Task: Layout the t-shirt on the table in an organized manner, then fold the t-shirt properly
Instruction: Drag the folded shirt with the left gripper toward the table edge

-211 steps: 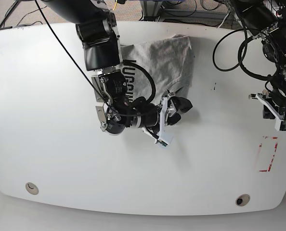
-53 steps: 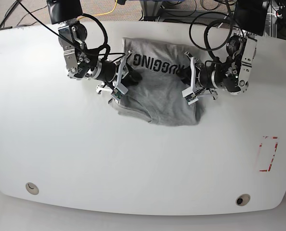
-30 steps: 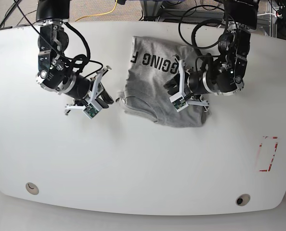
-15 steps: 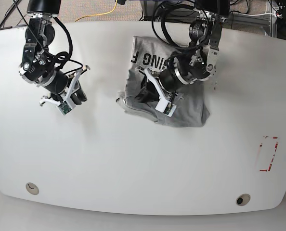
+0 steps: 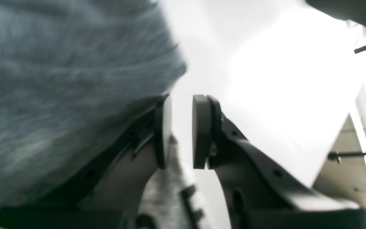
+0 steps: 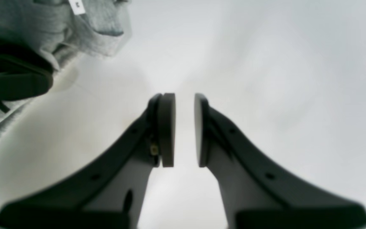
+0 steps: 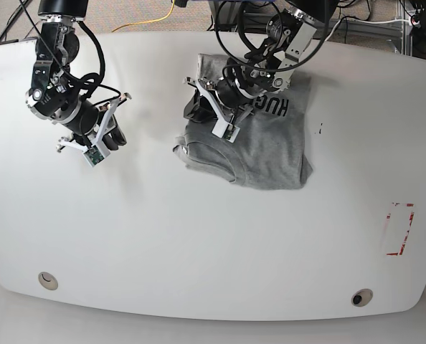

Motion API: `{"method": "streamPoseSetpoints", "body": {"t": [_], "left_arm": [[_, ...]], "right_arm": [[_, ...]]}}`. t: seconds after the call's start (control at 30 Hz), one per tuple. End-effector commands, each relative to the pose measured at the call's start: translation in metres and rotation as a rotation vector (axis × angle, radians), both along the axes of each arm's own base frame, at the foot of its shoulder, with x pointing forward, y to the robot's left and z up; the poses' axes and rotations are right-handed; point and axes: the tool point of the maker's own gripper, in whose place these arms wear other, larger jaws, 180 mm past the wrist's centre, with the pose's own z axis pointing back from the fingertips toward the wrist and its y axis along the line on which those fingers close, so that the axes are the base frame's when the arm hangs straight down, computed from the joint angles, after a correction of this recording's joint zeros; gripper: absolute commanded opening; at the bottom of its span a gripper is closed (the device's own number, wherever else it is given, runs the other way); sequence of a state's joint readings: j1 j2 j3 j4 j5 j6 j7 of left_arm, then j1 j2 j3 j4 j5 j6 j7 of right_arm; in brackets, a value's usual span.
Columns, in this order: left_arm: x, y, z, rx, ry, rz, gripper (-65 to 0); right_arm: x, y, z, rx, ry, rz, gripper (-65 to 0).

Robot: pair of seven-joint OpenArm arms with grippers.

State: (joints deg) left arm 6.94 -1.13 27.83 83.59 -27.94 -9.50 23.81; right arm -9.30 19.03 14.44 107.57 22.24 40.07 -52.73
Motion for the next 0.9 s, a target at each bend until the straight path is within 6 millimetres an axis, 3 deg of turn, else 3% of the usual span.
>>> {"method": "streamPoseSetpoints", "body": {"t": [0.0, 0.07, 0.23, 0.4, 0.87], "left_arm": [[0.011, 0.025, -0.002, 0.026, -0.024, 0.034, -54.9], [0.013, 0.039, -0.006, 0.05, -0.024, 0.048, -54.9], [0.008, 0.097, -0.026, 0.172, 0.004, 0.069, -54.9], [0.0, 0.138, -0.033, 0.23, 0.007, 0.063, -54.9], [-0.026, 0.288, -0.049, 0.392, 0.093, 0.173, -54.9]], "right_arm": [[0.009, 0.0, 0.014, 0.007, -0.054, 0.005, -55.3], [0.008, 0.001, 0.015, 0.007, -0.056, 0.006, -55.3], [0.005, 0.003, 0.016, 0.005, -0.057, 0.011, -55.3], [0.003, 0.003, 0.014, 0.005, -0.052, 0.011, -55.3], [0.003, 0.005, 0.019, 0.004, -0.067, 0.018, -55.3]]}}
